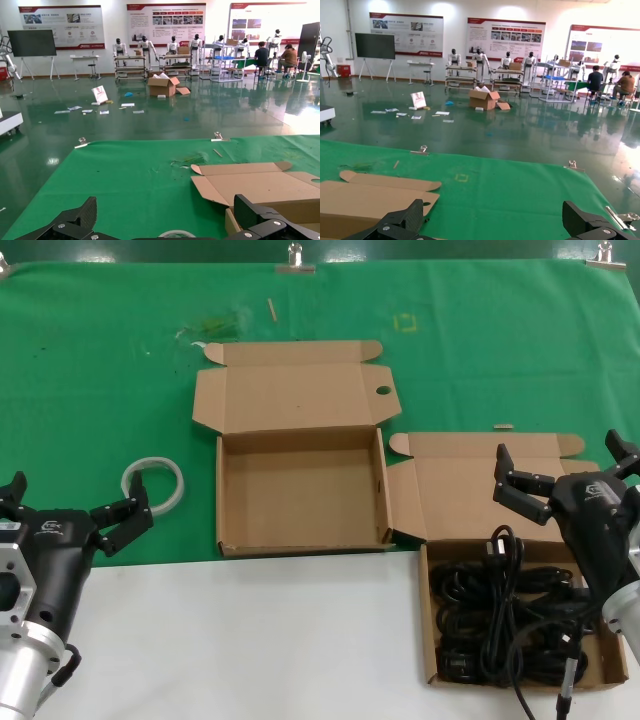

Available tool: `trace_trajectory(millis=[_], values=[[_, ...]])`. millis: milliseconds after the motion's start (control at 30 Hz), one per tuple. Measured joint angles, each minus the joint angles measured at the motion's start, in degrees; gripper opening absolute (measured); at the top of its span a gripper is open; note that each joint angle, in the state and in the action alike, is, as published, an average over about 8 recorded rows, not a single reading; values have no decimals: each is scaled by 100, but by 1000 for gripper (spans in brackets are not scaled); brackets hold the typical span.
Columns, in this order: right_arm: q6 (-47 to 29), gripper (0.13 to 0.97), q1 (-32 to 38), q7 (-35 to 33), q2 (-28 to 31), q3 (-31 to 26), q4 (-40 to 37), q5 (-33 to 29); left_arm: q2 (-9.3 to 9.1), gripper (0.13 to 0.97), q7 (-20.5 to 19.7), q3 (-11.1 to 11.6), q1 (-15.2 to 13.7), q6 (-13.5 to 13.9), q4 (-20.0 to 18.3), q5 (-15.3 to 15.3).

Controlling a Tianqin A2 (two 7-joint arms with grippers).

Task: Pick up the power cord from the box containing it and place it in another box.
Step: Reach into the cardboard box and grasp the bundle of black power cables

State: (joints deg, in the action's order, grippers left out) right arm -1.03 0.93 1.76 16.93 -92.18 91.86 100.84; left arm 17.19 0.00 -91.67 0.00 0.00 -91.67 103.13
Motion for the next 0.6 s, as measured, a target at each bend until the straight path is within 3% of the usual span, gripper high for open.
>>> trace_trajectory(millis=[600], values=[[156,965,-41,7,100,-129,146,159,0,966,0,0,0,0,0,0]])
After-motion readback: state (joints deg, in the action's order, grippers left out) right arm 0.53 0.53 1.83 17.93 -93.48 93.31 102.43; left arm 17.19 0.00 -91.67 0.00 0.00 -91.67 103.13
